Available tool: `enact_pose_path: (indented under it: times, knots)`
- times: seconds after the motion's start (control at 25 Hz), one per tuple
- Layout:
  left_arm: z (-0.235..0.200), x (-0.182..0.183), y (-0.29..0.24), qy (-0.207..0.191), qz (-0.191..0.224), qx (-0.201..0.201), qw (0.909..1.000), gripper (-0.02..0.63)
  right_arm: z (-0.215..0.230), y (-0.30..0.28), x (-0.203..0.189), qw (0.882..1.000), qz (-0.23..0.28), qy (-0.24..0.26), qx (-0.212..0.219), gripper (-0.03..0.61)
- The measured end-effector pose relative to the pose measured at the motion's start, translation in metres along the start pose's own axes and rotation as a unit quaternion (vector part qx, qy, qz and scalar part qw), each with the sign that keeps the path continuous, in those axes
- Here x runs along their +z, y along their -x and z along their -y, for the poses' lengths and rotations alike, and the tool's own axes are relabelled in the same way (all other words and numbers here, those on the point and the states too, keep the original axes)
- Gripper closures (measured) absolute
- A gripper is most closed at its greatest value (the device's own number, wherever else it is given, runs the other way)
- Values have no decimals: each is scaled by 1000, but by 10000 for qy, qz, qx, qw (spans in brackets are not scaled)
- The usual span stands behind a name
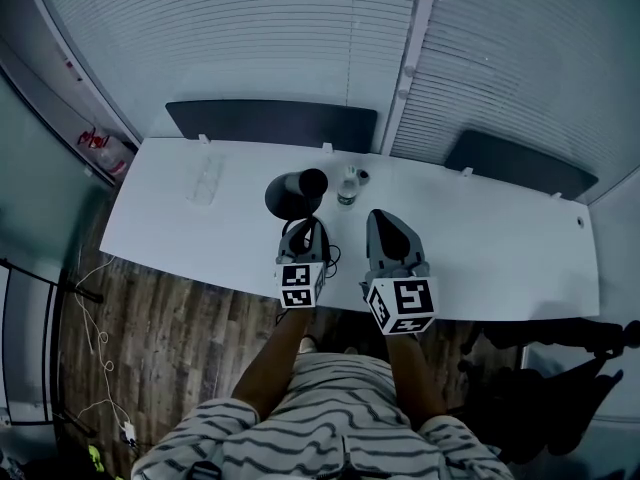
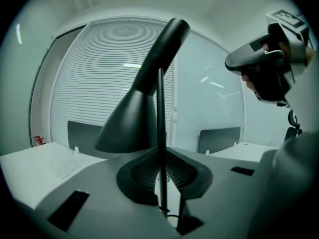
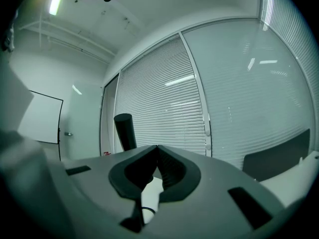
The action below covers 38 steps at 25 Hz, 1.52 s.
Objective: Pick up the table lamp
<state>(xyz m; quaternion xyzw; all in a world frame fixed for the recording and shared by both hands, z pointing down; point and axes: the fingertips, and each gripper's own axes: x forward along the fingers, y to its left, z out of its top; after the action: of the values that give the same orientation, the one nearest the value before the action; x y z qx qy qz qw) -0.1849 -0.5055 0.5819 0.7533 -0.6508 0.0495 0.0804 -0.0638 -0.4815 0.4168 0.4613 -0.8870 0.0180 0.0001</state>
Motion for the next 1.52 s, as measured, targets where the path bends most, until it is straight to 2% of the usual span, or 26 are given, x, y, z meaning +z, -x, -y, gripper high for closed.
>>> enact_pose_path:
  times: [0.24,0.48,1.08,1.52]
  knots:
    - [-6,19,2,281,-6,-37,9996,574,-5,-4,1,10000,-3,17,31,566]
    - [-6,42,11,446,244,-128,9986,574,-9,-8,1,10000,7,25,82,566]
    - [14,114,45,183,670,-417,9967,574,-29,-10,5,9998,97,1,200,566]
    - [24,141,76,82,849,-477,9952,572,-41,-7,1,9996,60,-54,279,566]
